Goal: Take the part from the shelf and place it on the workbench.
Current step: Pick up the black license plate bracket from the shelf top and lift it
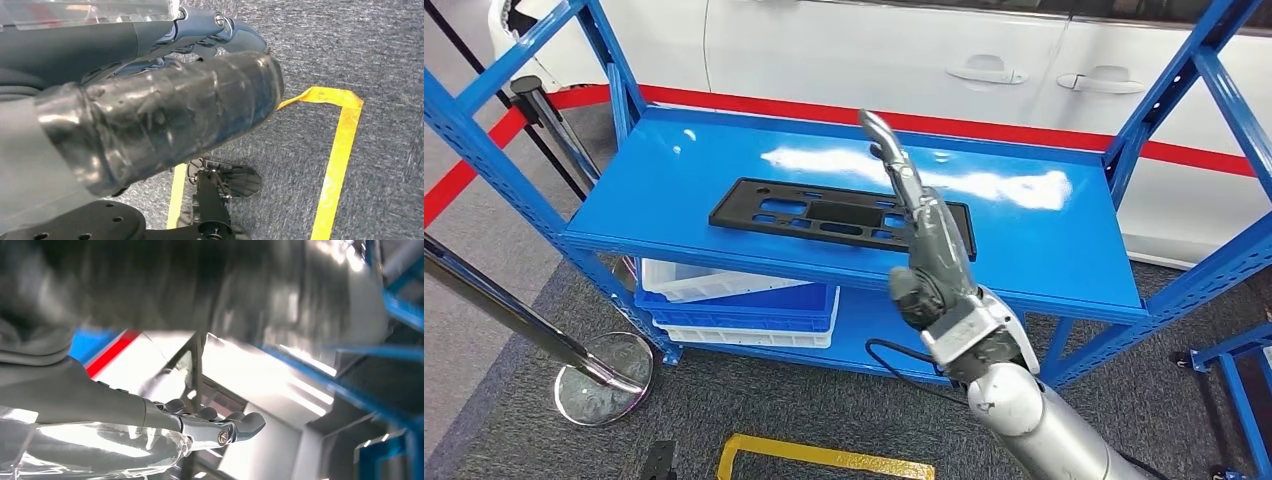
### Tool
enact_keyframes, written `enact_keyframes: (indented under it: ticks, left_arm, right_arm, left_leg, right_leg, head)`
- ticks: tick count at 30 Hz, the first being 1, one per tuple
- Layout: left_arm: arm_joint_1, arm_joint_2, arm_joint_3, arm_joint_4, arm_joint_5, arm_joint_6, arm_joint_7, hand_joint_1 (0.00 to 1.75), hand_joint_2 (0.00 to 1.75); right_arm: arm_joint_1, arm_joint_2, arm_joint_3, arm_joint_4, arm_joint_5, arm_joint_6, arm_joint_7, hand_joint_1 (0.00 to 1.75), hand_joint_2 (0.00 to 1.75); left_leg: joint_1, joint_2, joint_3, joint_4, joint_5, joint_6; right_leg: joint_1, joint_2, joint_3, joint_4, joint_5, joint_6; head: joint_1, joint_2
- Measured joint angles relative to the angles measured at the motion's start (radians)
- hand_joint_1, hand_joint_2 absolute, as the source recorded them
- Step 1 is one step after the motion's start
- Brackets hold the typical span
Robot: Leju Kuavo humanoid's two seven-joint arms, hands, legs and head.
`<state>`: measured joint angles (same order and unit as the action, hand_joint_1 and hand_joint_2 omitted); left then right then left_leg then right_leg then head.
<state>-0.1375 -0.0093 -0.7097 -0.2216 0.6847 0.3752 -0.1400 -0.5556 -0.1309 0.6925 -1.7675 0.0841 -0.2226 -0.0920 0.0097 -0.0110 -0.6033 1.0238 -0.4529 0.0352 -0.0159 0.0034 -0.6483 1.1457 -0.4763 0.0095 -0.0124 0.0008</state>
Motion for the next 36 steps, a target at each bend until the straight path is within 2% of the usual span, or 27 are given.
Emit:
enact_keyframes:
  ticks: [2, 4, 6, 8, 10, 11, 12, 13, 15, 16, 18, 21, 23, 25, 26, 27, 28, 29, 31, 32, 33, 36]
  left_arm:
    - [-0.013, 0.0, -0.007, 0.0, -0.004, 0.001, 0.01, 0.0, 0.0]
    - [-0.026, 0.0, -0.016, 0.0, -0.006, 0.002, 0.02, 0.0, 0.0]
    - [-0.032, 0.001, -0.021, 0.0, -0.006, 0.003, 0.025, 0.0, 0.0]
    - [-0.035, 0.002, -0.023, 0.0, -0.006, 0.005, 0.027, 0.0, 0.0]
    - [-0.036, 0.001, -0.024, 0.0, -0.005, 0.008, 0.027, 0.0, 0.0]
    - [-0.037, 0.001, -0.024, 0.0, -0.004, 0.011, 0.027, 0.0, 0.0]
    - [-0.037, 0.002, -0.025, 0.0, -0.002, 0.013, 0.027, 0.0, 0.0]
    - [-0.039, 0.002, -0.025, 0.0, 0.0, 0.014, 0.026, 0.0, 0.0]
    - [-0.045, 0.002, -0.025, 0.0, 0.004, 0.014, 0.023, 0.0, 0.0]
    - [-0.05, 0.002, -0.025, 0.0, 0.006, 0.014, 0.021, 0.0, 0.0]
    - [-0.056, 0.002, -0.025, 0.0, 0.011, 0.014, 0.018, 0.0, 0.0]
    - [-0.056, -0.001, -0.025, 0.0, 0.019, 0.013, 0.012, 0.0, 0.0]
    - [-0.055, -0.004, -0.025, 0.0, 0.025, 0.012, 0.008, 0.0, 0.0]
    - [-0.054, -0.004, -0.024, 0.0, 0.033, 0.011, 0.004, 0.0, 0.0]
    - [-0.052, -0.004, -0.024, 0.0, 0.036, 0.011, 0.003, 0.0, 0.0]
    - [-0.049, -0.004, -0.024, 0.0, 0.038, 0.011, 0.002, 0.0, 0.0]
    - [-0.045, -0.005, -0.024, 0.0, 0.039, 0.01, 0.001, 0.0, 0.0]
    - [-0.042, -0.006, -0.024, 0.0, 0.042, 0.01, 0.001, 0.0, 0.0]
    - [-0.037, -0.009, -0.024, 0.0, 0.048, 0.01, 0.001, 0.0, 0.0]
    - [-0.035, -0.01, -0.024, 0.0, 0.051, 0.01, 0.001, 0.0, 0.0]
    - [-0.033, -0.01, -0.024, 0.0, 0.053, 0.01, 0.001, 0.0, 0.0]
    - [-0.027, -0.01, -0.024, 0.0, 0.056, 0.008, 0.001, 0.0, 0.0]
  right_arm:
    - [-0.049, 0.025, 0.026, 0.05, 0.035, 0.027, 0.015, 0.0, 1.75]
    - [-0.084, 0.056, 0.056, 0.109, 0.054, 0.044, 0.019, 0.0, 1.75]
    - [-0.11, 0.086, 0.083, 0.166, 0.064, 0.05, 0.012, 0.0, 1.75]
    - [-0.135, 0.112, 0.105, 0.216, 0.073, 0.051, 0.005, 0.0, 1.75]
    - [-0.149, 0.133, 0.125, 0.263, 0.083, 0.058, -0.001, 0.0, 1.75]
    - [-0.152, 0.144, 0.135, 0.291, 0.088, 0.063, -0.009, 0.0, 1.75]
    - [-0.155, 0.159, 0.146, 0.325, 0.091, 0.068, -0.022, 0.0, 1.75]
    - [-0.158, 0.177, 0.156, 0.363, 0.093, 0.072, -0.04, 0.0, 1.75]
    - [-0.17, 0.218, 0.174, 0.442, 0.099, 0.075, -0.085, 0.0, 1.75]
    - [-0.179, 0.238, 0.182, 0.482, 0.106, 0.075, -0.106, 0.0, 1.75]
    - [-0.196, 0.28, 0.201, 0.565, 0.124, 0.073, -0.138, 0.0, 1.75]
    - [-0.216, 0.335, 0.229, 0.683, 0.156, 0.068, -0.152, 0.0, 1.75]
    - [-0.232, 0.364, 0.247, 0.757, 0.186, 0.058, -0.146, 0.0, 1.75]
    - [-0.247, 0.383, 0.266, 0.825, 0.221, 0.041, -0.13, 0.0, 1.75]
    - [-0.25, 0.39, 0.276, 0.857, 0.236, 0.033, -0.121, 0.0, 1.75]
    - [-0.252, 0.395, 0.285, 0.887, 0.248, 0.023, -0.11, 0.0, 1.75]
    - [-0.255, 0.4, 0.294, 0.916, 0.26, 0.013, -0.097, 0.0, 1.75]
    - [-0.262, 0.407, 0.303, 0.945, 0.274, -0.001, -0.081, 0.0, 1.75]
    - [-0.287, 0.419, 0.32, 0.998, 0.307, -0.039, -0.043, 0.0, 1.75]
    - [-0.302, 0.424, 0.327, 1.024, 0.324, -0.058, -0.024, 0.0, 1.75]
    - [-0.317, 0.428, 0.332, 1.048, 0.338, -0.074, -0.008, 0.0, 1.75]
    - [-0.35, 0.435, 0.342, 1.11, 0.36, -0.091, 0.019, 0.0, 1.75]
  left_leg:
    - [-0.003, 0.001, -0.006, 0.005, -0.002, -0.009]
    - [-0.003, 0.001, -0.01, 0.004, 0.002, -0.02]
    - [0.0, 0.001, -0.014, 0.01, -0.005, -0.032]
    - [0.003, 0.002, -0.047, 0.079, -0.045, -0.044]
    - [0.005, 0.004, -0.108, 0.202, -0.098, -0.054]
    - [0.006, 0.004, -0.132, 0.247, -0.109, -0.056]
    - [0.006, 0.004, -0.141, 0.259, -0.102, -0.058]
    - [0.006, 0.004, -0.131, 0.233, -0.077, -0.058]
    - [0.006, 0.004, -0.074, 0.109, -0.013, -0.055]
    - [0.004, 0.004, -0.048, 0.053, 0.007, -0.051]
    - [0.0, 0.002, -0.026, 0.004, 0.014, -0.04]
    - [0.004, 0.002, -0.023, -0.003, 0.019, -0.024]
    - [0.009, 0.003, -0.019, -0.01, 0.023, -0.011]
    - [0.007, 0.004, -0.019, -0.011, 0.023, -0.003]
    - [0.006, 0.004, -0.019, -0.01, 0.022, -0.002]
    - [0.006, 0.003, -0.018, -0.009, 0.021, -0.001]
    - [0.005, 0.002, -0.018, -0.008, 0.02, -0.001]
    - [0.005, 0.001, -0.018, -0.005, 0.019, -0.002]
    - [0.003, 0.0, -0.02, 0.002, 0.014, -0.008]
    - [0.001, 0.0, -0.022, 0.004, 0.013, -0.012]
    - [0.0, 0.001, -0.024, 0.005, 0.013, -0.017]
    - [0.002, 0.003, -0.024, 0.005, 0.012, -0.034]
  right_leg:
    - [0.005, 0.0, 0.04, -0.086, 0.023, -0.008]
    - [0.008, 0.0, 0.043, -0.102, 0.021, -0.014]
    - [0.005, -0.001, 0.045, -0.109, 0.027, -0.024]
    - [0.002, -0.003, 0.048, -0.116, 0.032, -0.034]
    - [0.003, -0.005, 0.047, -0.116, 0.032, -0.039]
    - [0.005, -0.005, 0.047, -0.115, 0.031, -0.039]
    - [0.005, -0.005, 0.047, -0.114, 0.031, -0.04]
    - [0.005, -0.005, 0.047, -0.112, 0.03, -0.04]
    - [0.006, -0.003, 0.047, -0.108, 0.027, -0.038]
    - [0.007, -0.003, 0.045, -0.106, 0.025, -0.035]
    - [0.011, -0.003, 0.043, -0.105, 0.024, -0.028]
    - [0.014, -0.004, 0.041, -0.103, 0.019, -0.015]
    - [0.015, -0.004, 0.013, -0.042, -0.019, -0.007]
    - [0.012, -0.004, -0.046, 0.084, -0.077, -0.003]
    - [0.012, -0.004, -0.074, 0.139, -0.095, -0.003]
    - [0.012, -0.004, -0.088, 0.165, -0.095, -0.003]
    - [0.012, -0.004, -0.085, 0.153, -0.076, -0.005]
    - [0.013, -0.004, -0.063, 0.105, -0.043, -0.009]
    - [0.016, -0.004, -0.003, -0.026, 0.015, -0.02]
    - [0.018, -0.004, 0.018, -0.071, 0.028, -0.025]
    - [0.02, -0.003, 0.029, -0.094, 0.03, -0.028]
    - [0.019, 0.0, 0.037, -0.109, 0.034, -0.038]
  head:
    - [-0.001, 0.0]
    - [-0.002, 0.0]
    - [-0.002, 0.0]
    - [-0.006, 0.0]
    - [-0.008, 0.0]
    - [-0.008, 0.0]
    - [-0.008, 0.0]
    - [-0.008, 0.0]
    - [-0.008, 0.0]
    - [-0.008, 0.0]
    - [-0.007, 0.0]
    - [-0.006, 0.0]
    - [-0.003, 0.0]
    - [-0.001, 0.0]
    - [-0.001, 0.0]
    - [-0.001, 0.0]
    - [0.0, 0.0]
    - [0.0, 0.0]
    - [-0.001, 0.0]
    - [-0.001, 0.0]
    - [-0.002, 0.0]
    - [-0.002, 0.0]
